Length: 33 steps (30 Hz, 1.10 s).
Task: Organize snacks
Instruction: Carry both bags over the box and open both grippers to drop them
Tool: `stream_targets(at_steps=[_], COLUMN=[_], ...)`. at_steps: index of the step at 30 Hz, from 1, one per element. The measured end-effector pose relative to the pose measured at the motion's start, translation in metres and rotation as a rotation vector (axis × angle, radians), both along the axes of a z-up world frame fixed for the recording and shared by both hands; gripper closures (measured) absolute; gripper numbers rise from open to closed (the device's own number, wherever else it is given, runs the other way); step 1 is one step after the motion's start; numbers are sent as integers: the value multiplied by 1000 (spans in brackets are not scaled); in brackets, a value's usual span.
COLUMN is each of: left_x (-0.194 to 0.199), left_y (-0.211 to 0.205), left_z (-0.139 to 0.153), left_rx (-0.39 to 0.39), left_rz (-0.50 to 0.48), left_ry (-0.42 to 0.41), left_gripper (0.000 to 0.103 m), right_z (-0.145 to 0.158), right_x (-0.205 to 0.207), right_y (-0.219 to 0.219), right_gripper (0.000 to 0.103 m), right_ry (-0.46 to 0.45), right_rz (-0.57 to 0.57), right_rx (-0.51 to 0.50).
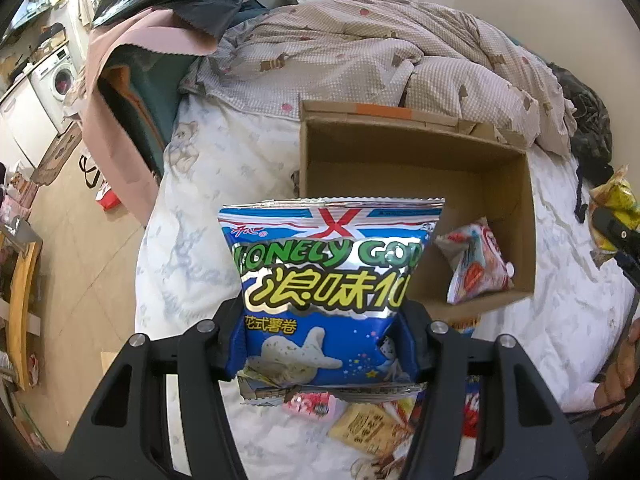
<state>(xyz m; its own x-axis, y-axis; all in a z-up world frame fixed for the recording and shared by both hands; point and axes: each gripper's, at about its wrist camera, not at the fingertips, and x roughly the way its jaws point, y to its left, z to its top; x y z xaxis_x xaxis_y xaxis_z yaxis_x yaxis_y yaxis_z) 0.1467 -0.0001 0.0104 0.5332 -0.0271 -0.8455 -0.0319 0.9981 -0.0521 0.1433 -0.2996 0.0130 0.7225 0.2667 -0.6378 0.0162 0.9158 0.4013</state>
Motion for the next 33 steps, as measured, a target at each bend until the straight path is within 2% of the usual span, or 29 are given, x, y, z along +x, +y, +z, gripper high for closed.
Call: stream_targets(at_steps=[5, 10, 14, 19, 23, 27, 33], left_x=[28, 54, 63, 70, 76, 78, 80], left_y=[-7, -14, -23, -30, -35, -38, -37], left_z=[-3, -9, -18, -36, -42, -47, -48], left_rx=[7, -10, 10, 12, 31, 63, 45], left_rz=[-3, 2, -17, -30, -40, -62, -71], left_ry=[-3, -8, -18, 12, 3, -7, -6], left_gripper=[48, 48, 48, 48, 48, 47, 47], right_z=[-9, -18, -31, -46, -54, -67, -71], right_x=[21, 46, 64, 80, 97, 107, 112], right_y=[3, 23, 38, 60, 68, 60, 50], right_gripper=[43, 43, 43, 43, 43, 43, 41], right_ry=[30, 61, 98, 128, 149, 198, 197], right_rz=[9, 67, 128, 197, 189, 162, 114], right_rx=[38, -12, -6, 15, -22, 28, 9])
